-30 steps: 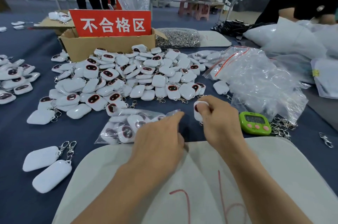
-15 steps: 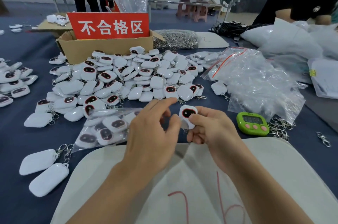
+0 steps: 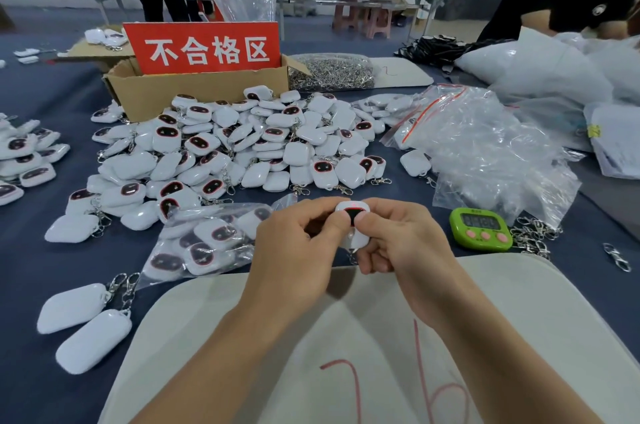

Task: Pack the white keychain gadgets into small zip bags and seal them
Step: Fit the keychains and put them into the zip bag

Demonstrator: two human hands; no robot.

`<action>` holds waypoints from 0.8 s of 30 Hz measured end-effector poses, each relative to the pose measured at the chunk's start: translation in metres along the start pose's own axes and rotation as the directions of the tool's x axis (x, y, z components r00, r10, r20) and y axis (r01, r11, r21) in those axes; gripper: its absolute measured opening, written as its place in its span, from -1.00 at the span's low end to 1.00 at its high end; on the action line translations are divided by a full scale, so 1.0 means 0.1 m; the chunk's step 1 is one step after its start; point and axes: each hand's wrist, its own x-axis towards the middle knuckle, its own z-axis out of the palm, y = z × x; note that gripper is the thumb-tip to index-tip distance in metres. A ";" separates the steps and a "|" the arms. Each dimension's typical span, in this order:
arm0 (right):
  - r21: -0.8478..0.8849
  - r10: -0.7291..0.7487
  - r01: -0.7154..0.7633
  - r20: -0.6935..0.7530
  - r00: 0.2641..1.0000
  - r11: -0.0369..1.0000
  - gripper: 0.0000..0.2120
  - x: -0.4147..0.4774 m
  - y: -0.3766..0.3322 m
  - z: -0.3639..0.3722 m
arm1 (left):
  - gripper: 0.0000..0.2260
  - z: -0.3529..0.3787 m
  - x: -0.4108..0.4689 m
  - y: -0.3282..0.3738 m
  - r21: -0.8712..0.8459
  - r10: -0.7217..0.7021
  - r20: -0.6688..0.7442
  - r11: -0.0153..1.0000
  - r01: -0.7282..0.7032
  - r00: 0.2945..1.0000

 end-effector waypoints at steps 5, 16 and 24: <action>-0.007 0.032 -0.032 0.046 0.998 0.999 -0.77 -0.01 -0.03 0.00 | -0.86 0.03 -0.01 0.00 -0.004 0.003 -0.059 1.000 -0.003 0.998; -0.013 -0.003 0.005 0.085 0.996 1.000 -0.83 -0.02 -0.04 0.04 | -0.83 0.03 0.00 0.02 0.040 0.068 -0.101 0.997 -0.064 0.993; -0.030 -0.024 0.025 0.042 0.999 0.999 -0.80 -0.03 -0.02 0.03 | -0.81 0.03 -0.01 0.02 0.070 0.065 -0.091 0.996 -0.059 0.994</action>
